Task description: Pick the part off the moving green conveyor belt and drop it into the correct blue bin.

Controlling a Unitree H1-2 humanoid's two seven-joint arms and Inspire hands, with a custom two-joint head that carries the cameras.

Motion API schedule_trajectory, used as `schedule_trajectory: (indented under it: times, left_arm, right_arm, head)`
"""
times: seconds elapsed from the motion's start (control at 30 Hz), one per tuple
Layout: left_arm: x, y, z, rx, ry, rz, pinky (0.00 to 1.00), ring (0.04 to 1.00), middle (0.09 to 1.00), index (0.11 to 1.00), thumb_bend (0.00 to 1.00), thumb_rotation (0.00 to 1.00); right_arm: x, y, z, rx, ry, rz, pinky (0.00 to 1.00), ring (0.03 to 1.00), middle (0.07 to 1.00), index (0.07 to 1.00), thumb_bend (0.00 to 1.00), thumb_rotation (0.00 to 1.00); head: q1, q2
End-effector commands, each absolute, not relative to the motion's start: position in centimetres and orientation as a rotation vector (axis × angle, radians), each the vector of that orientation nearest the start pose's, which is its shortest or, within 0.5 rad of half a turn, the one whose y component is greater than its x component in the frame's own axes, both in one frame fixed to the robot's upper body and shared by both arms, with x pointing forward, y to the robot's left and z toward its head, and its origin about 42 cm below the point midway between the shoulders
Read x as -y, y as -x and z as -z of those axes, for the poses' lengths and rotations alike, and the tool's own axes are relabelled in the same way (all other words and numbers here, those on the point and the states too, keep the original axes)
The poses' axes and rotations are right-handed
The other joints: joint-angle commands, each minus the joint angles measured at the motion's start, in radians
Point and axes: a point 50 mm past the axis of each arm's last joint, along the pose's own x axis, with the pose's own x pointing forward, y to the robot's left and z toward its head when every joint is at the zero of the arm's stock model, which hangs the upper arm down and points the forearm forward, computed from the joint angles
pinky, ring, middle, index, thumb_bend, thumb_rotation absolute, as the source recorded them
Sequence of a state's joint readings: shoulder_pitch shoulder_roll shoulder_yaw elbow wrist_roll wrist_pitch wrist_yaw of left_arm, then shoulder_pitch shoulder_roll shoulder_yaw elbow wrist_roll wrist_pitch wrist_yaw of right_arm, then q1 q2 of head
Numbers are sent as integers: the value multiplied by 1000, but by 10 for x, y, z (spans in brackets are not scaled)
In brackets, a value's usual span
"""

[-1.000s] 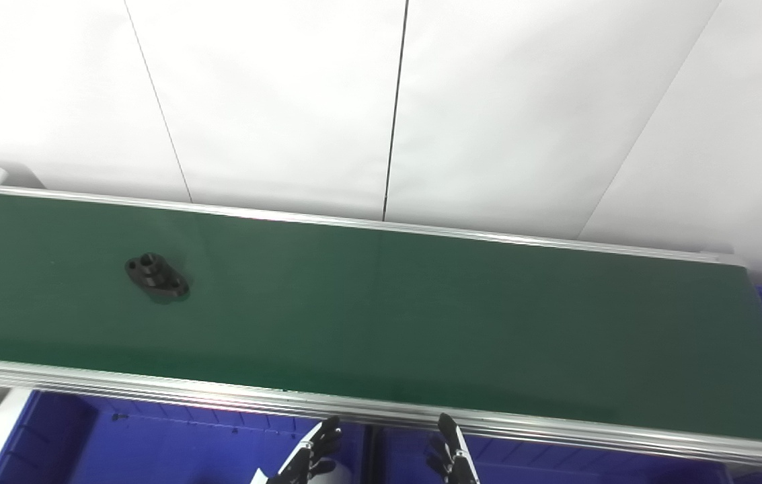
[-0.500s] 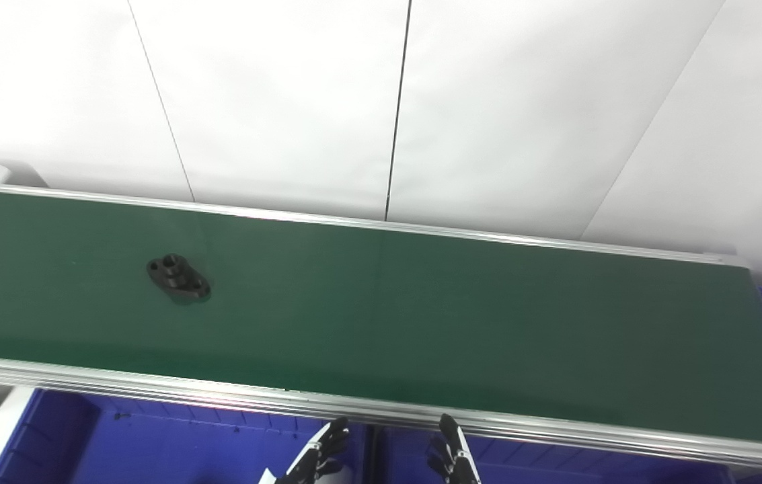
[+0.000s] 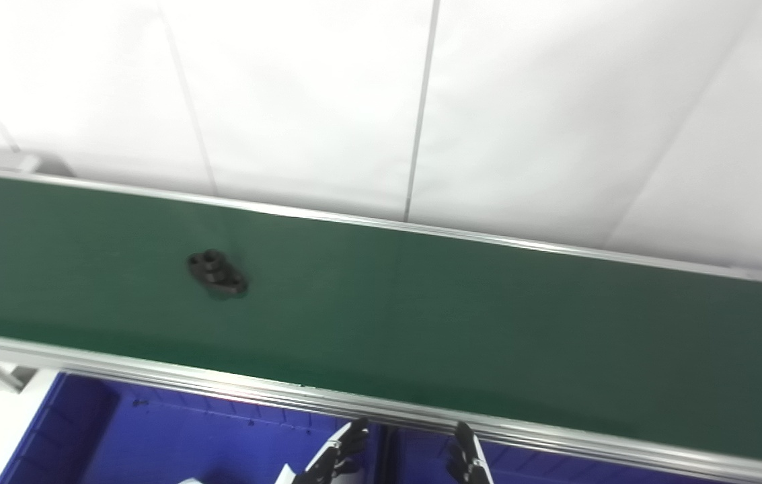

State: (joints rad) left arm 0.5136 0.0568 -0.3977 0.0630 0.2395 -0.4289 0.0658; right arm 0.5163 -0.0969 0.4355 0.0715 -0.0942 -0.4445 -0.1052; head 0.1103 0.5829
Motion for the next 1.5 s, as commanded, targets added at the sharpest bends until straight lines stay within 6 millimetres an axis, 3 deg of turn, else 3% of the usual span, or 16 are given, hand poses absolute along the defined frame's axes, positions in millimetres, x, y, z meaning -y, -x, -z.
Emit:
schedule_trajectory:
  times: [0.0,0.33,0.6,0.73,0.93,1.2,1.47]
  left_arm:
    - [-130,-74,-23,-51,-98,294,785,877,897,900,658,853]
    - [-119,-83,-24,-36,-80,300,782,873,899,894,685,802]
    - [-116,-86,-25,-17,-110,307,810,887,903,903,654,782]
    - [-116,-88,-23,-16,-121,306,808,889,903,906,644,768]
    - [-116,-89,-22,-13,-130,315,821,896,911,917,632,779]
    - [-116,-90,-22,-9,-137,311,800,880,904,918,653,807]
    - [-115,-91,-22,-11,-132,312,816,892,909,926,695,820]
  right_arm:
    - [152,-64,-20,-99,10,-252,968,995,1000,1000,972,936]
    - [160,-71,-27,-62,35,-274,970,986,1000,1000,959,932]
    - [166,-75,-51,9,22,-239,952,979,1000,1000,939,916]
    - [165,-81,-67,82,104,-219,889,955,1000,1000,881,933]
    - [162,-91,-91,194,216,-233,840,963,1000,1000,800,825]
    - [157,-124,-129,348,333,-228,786,938,989,998,861,747]
    - [159,-170,-146,412,521,-157,685,890,959,965,838,746]
  head:
    - [17,0]
    - [-17,14]
    - [-32,16]
    - [-43,12]
    - [-52,13]
    - [-57,18]
    - [-70,18]
